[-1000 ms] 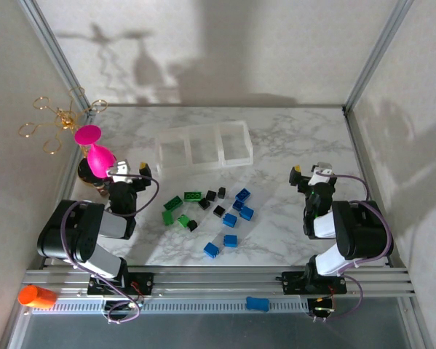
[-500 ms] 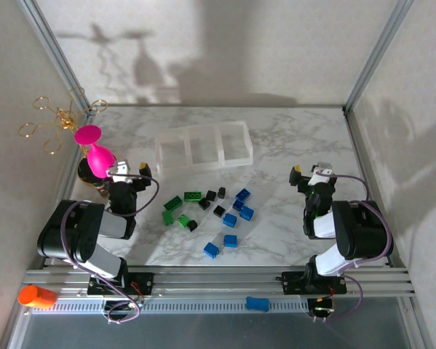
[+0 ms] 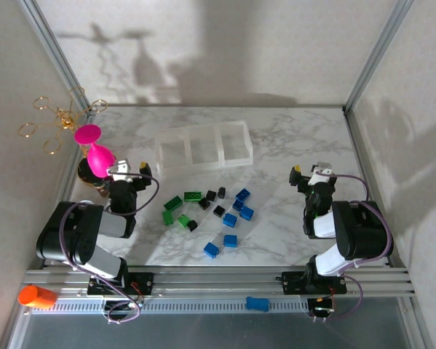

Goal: Sort the legos into containers by color
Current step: Pick up the lego from the middle-left of the table.

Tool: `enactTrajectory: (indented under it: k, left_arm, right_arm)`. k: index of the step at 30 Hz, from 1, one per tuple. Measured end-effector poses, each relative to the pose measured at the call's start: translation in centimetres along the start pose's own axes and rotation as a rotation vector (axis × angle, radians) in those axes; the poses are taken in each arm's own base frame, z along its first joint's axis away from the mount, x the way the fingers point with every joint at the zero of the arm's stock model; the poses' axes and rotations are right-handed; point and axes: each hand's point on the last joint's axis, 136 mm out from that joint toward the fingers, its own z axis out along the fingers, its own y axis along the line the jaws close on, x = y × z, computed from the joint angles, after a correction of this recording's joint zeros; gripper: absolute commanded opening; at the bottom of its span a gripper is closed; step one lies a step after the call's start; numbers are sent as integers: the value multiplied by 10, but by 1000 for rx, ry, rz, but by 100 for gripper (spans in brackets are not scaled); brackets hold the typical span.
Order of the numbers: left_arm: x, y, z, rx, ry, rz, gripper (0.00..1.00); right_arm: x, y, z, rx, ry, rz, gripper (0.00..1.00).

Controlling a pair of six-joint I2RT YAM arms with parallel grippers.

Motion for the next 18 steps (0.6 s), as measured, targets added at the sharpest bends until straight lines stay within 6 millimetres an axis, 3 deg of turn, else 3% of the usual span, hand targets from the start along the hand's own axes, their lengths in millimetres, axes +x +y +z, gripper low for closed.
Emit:
enactTrajectory:
  k: [8,18]
  left_arm:
    - [-37,-6,-3,11,-42,-31,99]
    - [-40,-3,-16,3,4,-49,99]
  right_arm:
    - [-45,0,10,26,-35,26,99]
    - [-68,-13,8,103,9,207,99]
